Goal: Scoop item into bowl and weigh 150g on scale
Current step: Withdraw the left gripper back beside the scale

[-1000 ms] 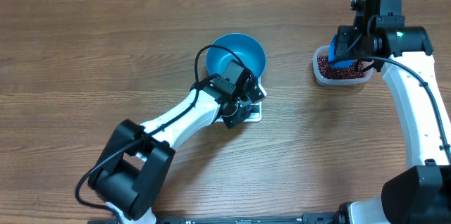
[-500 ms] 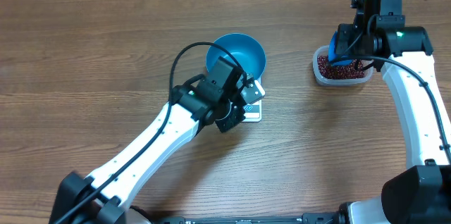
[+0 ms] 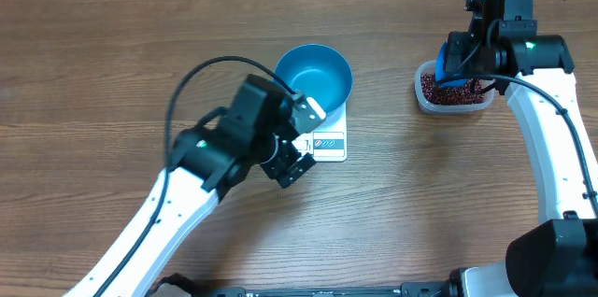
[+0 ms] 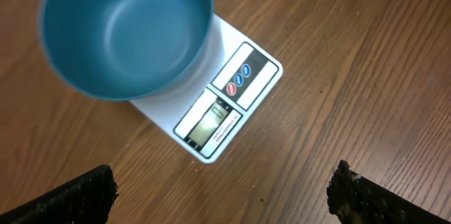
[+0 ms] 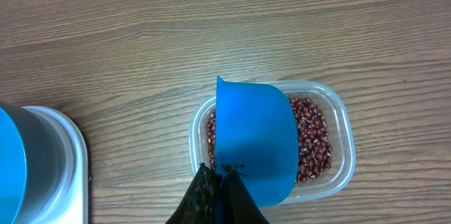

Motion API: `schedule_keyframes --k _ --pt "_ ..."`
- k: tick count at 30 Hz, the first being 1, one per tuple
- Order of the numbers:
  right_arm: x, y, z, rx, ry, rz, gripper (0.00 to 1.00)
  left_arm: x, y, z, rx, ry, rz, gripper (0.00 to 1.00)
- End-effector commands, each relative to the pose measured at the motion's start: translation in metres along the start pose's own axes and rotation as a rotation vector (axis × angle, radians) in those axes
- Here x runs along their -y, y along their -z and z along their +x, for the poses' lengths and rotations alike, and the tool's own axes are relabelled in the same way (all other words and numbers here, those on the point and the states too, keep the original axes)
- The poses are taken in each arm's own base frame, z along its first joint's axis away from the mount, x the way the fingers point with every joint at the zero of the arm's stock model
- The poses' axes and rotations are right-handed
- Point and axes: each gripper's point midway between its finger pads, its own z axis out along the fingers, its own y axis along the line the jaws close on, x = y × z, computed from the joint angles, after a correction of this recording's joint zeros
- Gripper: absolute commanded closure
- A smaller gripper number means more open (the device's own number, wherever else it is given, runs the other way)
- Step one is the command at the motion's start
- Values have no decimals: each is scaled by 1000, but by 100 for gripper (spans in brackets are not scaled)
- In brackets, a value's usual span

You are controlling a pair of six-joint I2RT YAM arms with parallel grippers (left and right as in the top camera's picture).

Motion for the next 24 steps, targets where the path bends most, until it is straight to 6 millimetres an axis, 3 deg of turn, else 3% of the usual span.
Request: schedule_keyframes --k 1,13,19,24 --pt "-2 11 -12 38 -6 -13 96 2 23 -9 63 16 5 0" --pt "-2 11 -11 33 -5 -12 96 8 68 -10 166 14 -30 0" --pt "-2 11 -11 34 -5 -12 96 6 66 -3 149 27 -51 0" --pt "-2 11 -11 32 -5 -12 96 -21 69 -4 164 245 -188 0"
